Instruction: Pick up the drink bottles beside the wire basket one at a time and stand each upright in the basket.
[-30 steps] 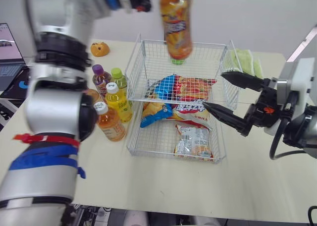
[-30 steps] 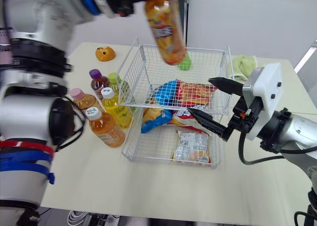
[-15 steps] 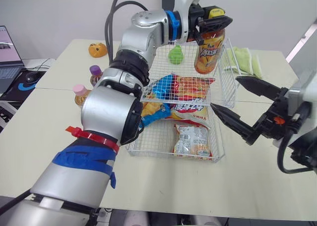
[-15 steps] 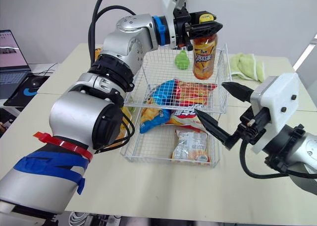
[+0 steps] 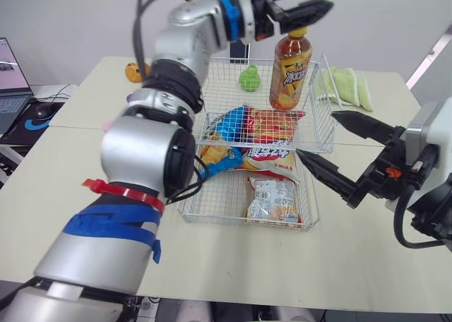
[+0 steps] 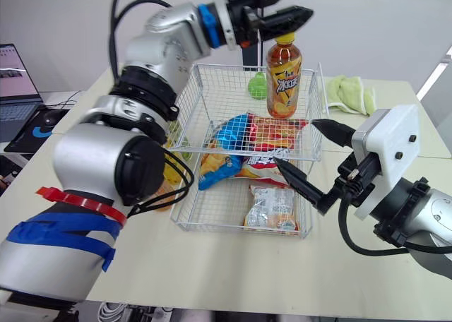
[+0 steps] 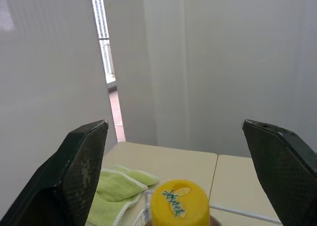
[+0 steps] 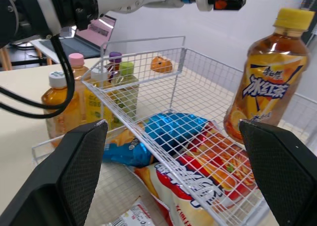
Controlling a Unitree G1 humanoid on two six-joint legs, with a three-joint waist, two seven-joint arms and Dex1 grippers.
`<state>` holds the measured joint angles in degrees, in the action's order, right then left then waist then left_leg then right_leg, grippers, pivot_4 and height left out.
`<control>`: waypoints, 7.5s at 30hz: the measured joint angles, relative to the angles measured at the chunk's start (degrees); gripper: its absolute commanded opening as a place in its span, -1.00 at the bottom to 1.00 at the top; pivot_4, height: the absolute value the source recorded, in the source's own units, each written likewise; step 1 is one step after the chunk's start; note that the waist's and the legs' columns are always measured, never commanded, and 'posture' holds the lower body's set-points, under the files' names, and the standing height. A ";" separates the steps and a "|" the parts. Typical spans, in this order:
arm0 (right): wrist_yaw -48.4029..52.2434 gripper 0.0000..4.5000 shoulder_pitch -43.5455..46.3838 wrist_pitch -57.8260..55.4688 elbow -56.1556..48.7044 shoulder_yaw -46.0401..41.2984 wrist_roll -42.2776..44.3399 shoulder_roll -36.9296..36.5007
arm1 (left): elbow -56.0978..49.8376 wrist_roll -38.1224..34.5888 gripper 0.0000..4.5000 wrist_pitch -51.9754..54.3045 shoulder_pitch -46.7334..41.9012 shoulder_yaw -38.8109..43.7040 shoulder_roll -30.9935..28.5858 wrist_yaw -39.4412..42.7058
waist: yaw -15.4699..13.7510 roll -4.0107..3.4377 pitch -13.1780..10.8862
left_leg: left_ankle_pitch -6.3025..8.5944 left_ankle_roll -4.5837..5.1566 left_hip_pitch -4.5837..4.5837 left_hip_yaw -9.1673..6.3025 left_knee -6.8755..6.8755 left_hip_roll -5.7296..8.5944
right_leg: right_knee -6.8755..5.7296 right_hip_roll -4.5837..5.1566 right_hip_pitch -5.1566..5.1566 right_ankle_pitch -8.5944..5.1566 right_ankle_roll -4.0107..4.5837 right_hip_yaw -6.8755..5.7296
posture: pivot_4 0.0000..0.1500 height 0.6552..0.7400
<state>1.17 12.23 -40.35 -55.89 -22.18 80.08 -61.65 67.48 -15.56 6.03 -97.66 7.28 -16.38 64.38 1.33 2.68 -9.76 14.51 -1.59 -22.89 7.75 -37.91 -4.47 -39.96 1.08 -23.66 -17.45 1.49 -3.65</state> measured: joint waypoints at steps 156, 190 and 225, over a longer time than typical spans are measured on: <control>4.94 1.00 10.88 -9.21 2.33 5.47 -13.53 9.85 | 1.19 3.19 0.98 1.56 5.59 -0.77 -2.89 4.46 | 0.44 0.25 0.07 | -0.05 0.03 -0.06 -0.19 -0.12 0.01 | -0.06 -0.07 0.06 0.05 0.09 0.15 | 1.00 1.00; 48.99 1.00 32.73 4.61 36.05 28.55 -35.18 27.73 | -98.66 -25.10 0.98 27.29 114.60 50.16 -5.40 -29.69 | -0.47 0.69 0.51 | 0.11 0.36 0.17 -0.72 -0.20 -0.02 | -0.13 0.06 0.53 0.13 0.20 -0.24 | 1.00 1.00; 30.93 1.00 25.80 -7.58 18.18 18.17 -31.75 23.31 | -29.29 -1.17 0.59 5.02 48.48 5.37 -19.03 -29.53 | -1.05 0.56 0.55 | -0.08 0.10 0.02 -0.57 -0.12 -0.01 | 0.00 -0.02 0.34 0.15 0.24 -0.18 | 1.00 1.00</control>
<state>32.10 38.03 -47.93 -37.71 -4.01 48.33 -38.34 38.19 -16.73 11.05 -49.18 12.66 -35.41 34.85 0.28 3.23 -9.21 14.43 -1.49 -22.87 7.17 -38.03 -4.48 -39.96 1.06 -23.32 -17.30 1.73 -3.83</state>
